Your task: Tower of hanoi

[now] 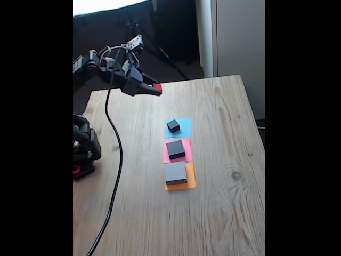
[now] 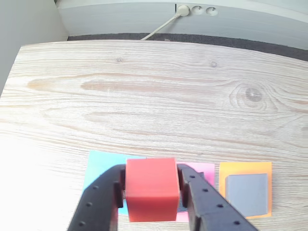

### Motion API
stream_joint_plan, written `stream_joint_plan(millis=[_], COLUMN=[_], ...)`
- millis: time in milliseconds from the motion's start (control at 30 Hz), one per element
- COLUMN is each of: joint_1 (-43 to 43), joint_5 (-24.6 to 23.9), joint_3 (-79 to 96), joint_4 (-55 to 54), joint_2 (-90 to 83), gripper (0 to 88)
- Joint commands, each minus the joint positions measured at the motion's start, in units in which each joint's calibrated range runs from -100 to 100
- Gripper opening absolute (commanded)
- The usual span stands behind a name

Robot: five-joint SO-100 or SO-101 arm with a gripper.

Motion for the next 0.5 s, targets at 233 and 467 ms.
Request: stream_joint_plan(millis=[233, 467], joint_1=[15.74, 20.67], joint_5=[7.7, 8.7], joint_3=[-20.44, -22.71], joint_4=[12.39, 13.28], joint_2=[-0.91, -2.5], gripper=[3.2, 3.1])
